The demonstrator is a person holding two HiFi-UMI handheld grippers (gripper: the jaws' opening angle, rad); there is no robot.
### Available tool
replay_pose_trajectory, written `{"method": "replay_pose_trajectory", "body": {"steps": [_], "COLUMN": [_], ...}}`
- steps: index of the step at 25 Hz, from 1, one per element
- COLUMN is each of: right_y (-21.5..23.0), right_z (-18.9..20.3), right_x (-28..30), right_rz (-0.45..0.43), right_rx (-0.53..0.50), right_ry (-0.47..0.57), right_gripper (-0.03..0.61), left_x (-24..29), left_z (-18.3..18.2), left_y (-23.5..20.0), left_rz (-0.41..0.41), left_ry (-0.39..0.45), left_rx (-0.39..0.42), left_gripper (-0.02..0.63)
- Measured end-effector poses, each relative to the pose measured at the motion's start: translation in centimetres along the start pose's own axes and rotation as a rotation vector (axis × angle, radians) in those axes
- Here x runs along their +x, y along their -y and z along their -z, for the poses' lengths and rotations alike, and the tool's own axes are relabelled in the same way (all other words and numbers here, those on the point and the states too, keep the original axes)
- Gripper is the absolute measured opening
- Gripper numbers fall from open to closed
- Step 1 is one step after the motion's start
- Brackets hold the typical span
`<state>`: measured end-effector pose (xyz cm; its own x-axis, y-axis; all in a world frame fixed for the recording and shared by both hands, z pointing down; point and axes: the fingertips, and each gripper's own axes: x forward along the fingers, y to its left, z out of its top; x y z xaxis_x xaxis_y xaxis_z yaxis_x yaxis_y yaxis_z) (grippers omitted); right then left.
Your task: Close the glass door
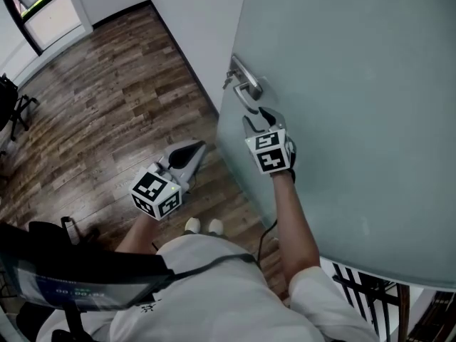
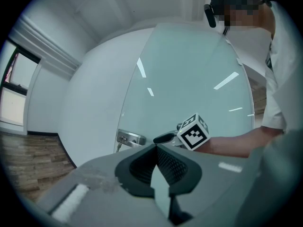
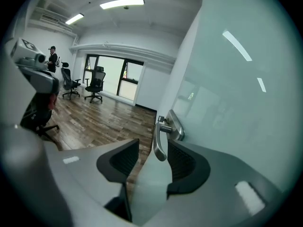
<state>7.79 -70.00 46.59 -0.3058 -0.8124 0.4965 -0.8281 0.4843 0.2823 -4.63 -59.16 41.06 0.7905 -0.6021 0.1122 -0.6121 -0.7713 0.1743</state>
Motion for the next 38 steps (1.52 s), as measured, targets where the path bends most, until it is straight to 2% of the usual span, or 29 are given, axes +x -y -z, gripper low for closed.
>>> {"method": "replay_pose_trajectory", "body": {"steps": [2, 6, 8, 11, 22, 38], "right_y": [0.1, 0.4, 0.3, 0.9, 0.6, -7.2], "right_z": [0.5, 1.3, 1.4, 1.3, 1.2, 0.5], "right_x": [1.7, 4.5, 5.5, 5.9, 6.0, 4.0], "right_rz": [-0.010, -0.027, -0.035, -0.005, -0.024, -0.100], "right_rx": [-0.030, -0.049, -0.053, -0.070, -0.119, -0.146], "right_ry": [-0.031, -0.093, -0.113, -0.125, -0.139, -0.082], "right_gripper": [0.198, 0.198, 0.179, 0.087, 0.077, 0.081], "left_x": [-0.7, -1.9, -2.3, -2.9, -4.5, -7.6], "left_z": [0.4, 1.2, 1.2, 1.4, 2.0, 2.8], "left_y": [-0.4, -1.2, -1.3, -1.2, -1.8, -2.0], "left_rz": [-0.016, -0.047, -0.053, -0.056, -0.084, -0.064], "left_ry": [-0.006, -0.024, -0.026, -0.031, -0.043, -0.031], "left_rx": [-0.007, -0.015, -0.018, -0.018, -0.023, -0.017], "left_gripper": [0.006, 0.005, 0.006, 0.006, 0.006, 0.006]}}
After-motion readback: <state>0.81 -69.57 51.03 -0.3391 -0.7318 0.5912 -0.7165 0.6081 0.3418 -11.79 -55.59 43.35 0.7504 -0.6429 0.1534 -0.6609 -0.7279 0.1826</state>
